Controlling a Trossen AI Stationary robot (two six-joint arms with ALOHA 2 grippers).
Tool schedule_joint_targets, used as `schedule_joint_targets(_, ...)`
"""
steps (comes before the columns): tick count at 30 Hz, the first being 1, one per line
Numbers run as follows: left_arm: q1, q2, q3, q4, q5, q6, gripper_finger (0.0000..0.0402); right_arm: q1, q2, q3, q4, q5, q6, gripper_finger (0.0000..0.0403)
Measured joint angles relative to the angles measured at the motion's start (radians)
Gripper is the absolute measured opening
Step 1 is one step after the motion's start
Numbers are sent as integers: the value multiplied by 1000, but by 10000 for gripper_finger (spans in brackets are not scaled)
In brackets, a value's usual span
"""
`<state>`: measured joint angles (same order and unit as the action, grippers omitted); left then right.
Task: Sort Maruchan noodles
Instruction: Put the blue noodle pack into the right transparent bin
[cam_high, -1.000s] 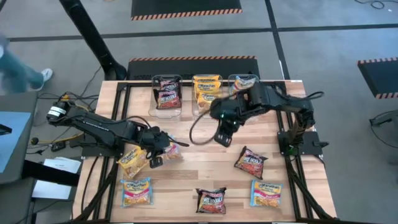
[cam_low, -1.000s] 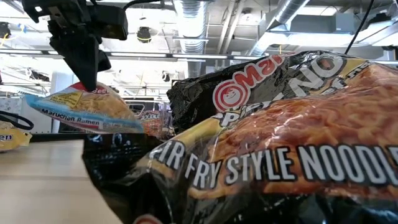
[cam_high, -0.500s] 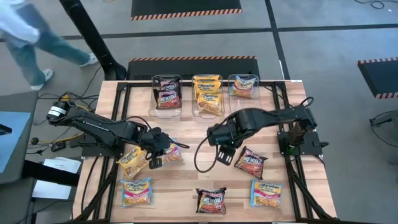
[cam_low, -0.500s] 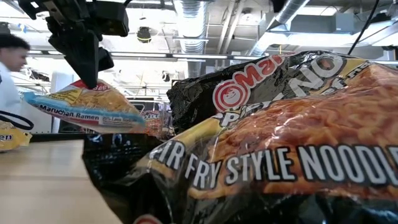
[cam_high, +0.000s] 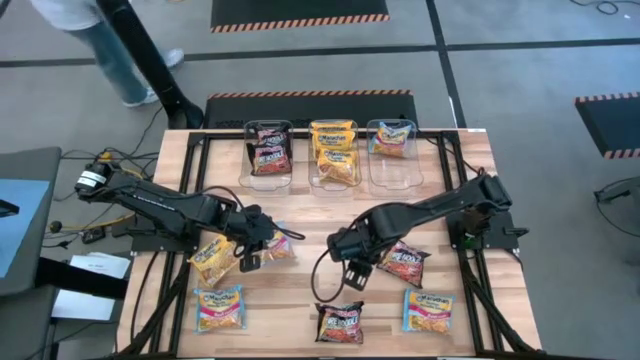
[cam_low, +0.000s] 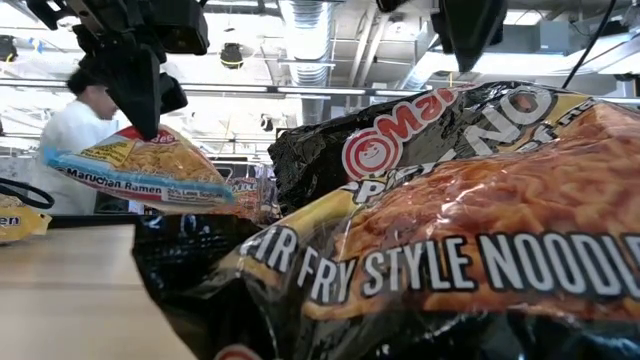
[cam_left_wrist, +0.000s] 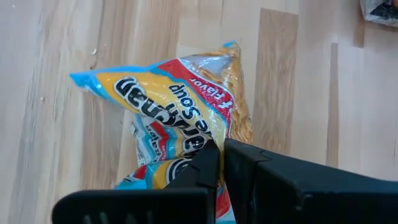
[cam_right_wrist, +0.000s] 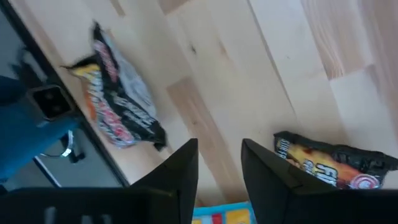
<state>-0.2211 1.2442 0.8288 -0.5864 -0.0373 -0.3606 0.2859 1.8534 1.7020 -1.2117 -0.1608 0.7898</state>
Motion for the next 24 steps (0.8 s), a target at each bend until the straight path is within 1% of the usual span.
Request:
schedule_joint_targets(2, 0, 0, 0, 3, 4, 2, 0, -5, 0, -35, 21, -11, -10, 143)
schedule_joint_targets(5, 0, 0, 0, 5, 5, 9, 0, -20, 0, -98, 107, -39, -30, 142)
schedule_joint_targets(13, 0, 0, 0, 23, 24, 9, 0, -96, 0, -265, 438, -181, -98, 142)
schedule_joint_targets(19, 0, 0, 0, 44, 24, 16, 0, -164, 0, -326, 645, -303, -139, 142)
schedule_joint_targets(24, 0, 0, 0, 76, 24, 17, 0, -222, 0, -349, 775, -323, -136, 142)
